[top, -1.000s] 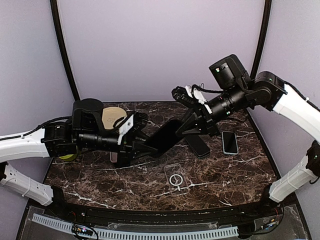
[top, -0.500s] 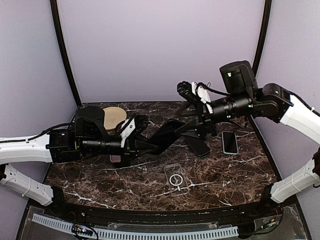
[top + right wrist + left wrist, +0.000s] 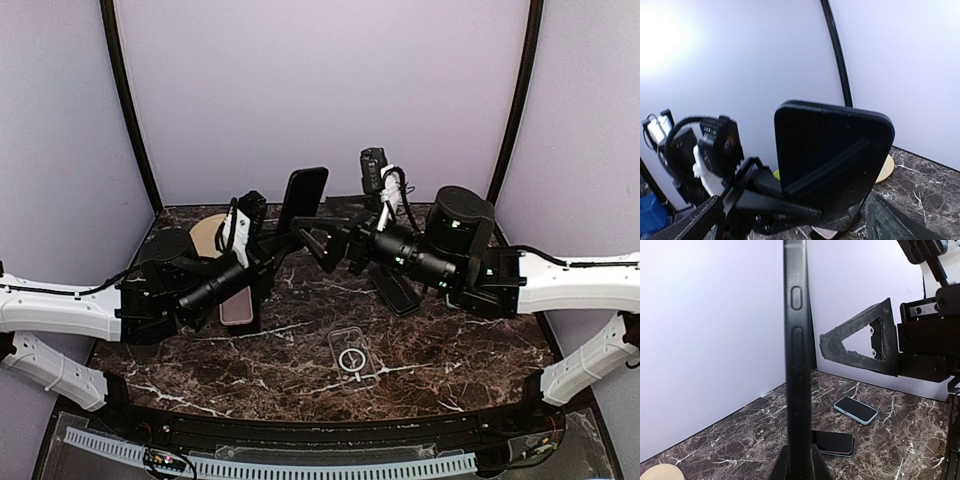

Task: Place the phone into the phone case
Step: Pass from the right arm to the left, then pass from the left arm to the right

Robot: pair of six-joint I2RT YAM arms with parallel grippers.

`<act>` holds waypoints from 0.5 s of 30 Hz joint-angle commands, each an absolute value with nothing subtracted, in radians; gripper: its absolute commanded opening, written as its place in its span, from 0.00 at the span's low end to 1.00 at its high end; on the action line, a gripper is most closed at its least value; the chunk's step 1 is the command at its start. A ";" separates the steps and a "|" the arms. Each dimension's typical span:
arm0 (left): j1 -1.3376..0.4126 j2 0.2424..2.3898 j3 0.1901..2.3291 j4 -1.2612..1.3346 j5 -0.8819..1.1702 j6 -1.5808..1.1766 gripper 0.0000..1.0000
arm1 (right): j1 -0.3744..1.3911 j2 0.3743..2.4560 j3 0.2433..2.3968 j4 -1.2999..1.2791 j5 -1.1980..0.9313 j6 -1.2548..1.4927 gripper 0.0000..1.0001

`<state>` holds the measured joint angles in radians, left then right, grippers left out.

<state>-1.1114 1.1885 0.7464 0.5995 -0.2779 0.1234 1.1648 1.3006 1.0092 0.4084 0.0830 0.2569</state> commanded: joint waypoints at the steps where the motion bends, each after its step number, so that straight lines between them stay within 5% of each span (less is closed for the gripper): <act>1: -1.126 1.211 0.748 0.772 -0.404 0.103 0.00 | 1.172 1.385 1.105 0.565 0.279 0.350 0.99; 15: -1.132 1.210 0.742 0.778 -0.406 0.093 0.00 | 1.145 1.527 1.235 0.416 0.353 0.368 0.98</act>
